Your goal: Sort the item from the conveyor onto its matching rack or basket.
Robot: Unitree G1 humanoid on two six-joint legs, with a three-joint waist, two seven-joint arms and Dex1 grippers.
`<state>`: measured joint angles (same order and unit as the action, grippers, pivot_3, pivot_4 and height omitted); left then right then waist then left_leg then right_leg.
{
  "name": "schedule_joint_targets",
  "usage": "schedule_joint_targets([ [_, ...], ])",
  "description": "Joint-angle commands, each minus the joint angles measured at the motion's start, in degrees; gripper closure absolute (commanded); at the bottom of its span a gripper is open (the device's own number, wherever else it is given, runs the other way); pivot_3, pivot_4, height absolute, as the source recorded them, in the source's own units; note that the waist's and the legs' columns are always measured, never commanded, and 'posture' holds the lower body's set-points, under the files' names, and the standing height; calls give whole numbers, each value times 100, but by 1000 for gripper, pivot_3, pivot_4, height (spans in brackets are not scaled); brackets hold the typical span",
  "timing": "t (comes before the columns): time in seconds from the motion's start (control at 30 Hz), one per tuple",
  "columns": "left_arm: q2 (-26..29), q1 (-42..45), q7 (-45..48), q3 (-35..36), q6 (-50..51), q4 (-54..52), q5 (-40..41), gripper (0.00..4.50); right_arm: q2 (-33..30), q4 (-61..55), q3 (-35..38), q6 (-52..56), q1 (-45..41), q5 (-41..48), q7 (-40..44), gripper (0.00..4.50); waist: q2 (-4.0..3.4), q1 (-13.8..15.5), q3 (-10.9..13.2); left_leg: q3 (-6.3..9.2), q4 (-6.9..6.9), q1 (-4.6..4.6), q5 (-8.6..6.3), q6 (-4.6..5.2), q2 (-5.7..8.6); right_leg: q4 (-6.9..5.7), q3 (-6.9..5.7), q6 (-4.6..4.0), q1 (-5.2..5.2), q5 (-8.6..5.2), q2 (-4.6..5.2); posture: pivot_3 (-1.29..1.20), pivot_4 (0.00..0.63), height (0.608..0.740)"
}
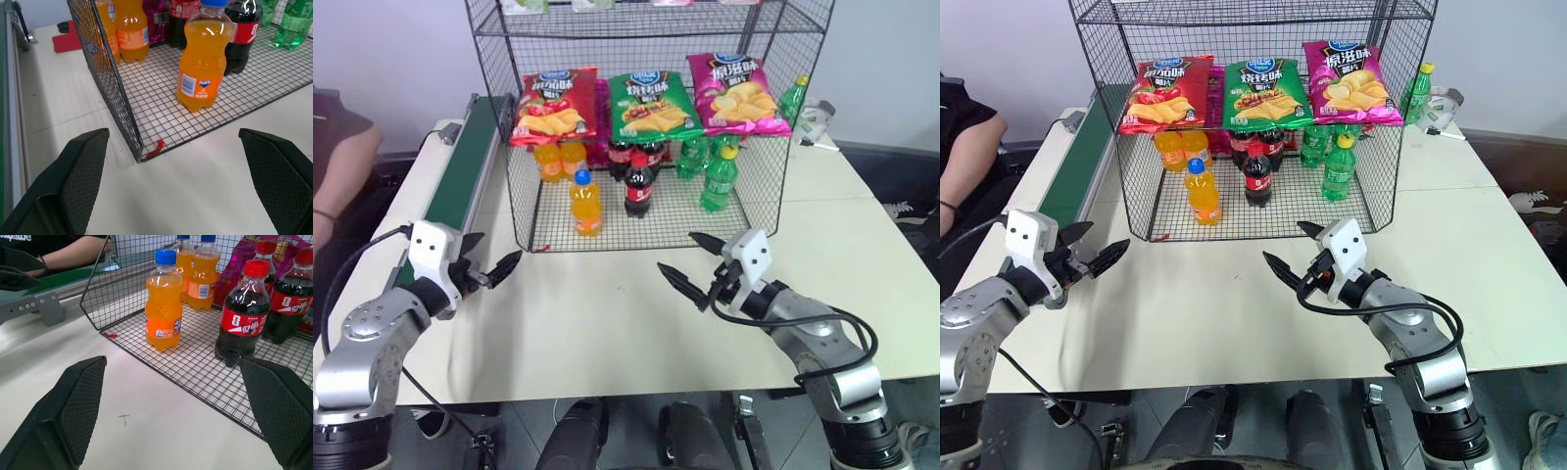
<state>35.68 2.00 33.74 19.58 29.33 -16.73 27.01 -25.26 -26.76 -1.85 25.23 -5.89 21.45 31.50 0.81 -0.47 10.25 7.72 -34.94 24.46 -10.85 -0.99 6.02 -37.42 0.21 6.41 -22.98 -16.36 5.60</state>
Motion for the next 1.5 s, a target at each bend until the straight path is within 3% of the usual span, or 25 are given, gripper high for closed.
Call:
schedule_joint_targets([
  [0.03,5,-26,9,82,-140,-38,-6,72,41,-70,53,-145,-97,11,11,0,0,0,0,0,0,0,0,0,0,0,0,0,0,0,0,0,150,740],
  [1.17,-42,4,-20,57,-251,109,-65,72,46,186,63,-311,-266,-81,70,0,0,1,0,0,4,0,0,0,0,5,0,0,-1,0,0,0,150,740],
  [1.5,-223,260,-731,443,-405,607,-249,72,133,337,-46,-494,-340,-209,69,0,-1,-4,0,0,8,0,0,0,0,6,0,3,-3,1,-1,0,150,740],
])
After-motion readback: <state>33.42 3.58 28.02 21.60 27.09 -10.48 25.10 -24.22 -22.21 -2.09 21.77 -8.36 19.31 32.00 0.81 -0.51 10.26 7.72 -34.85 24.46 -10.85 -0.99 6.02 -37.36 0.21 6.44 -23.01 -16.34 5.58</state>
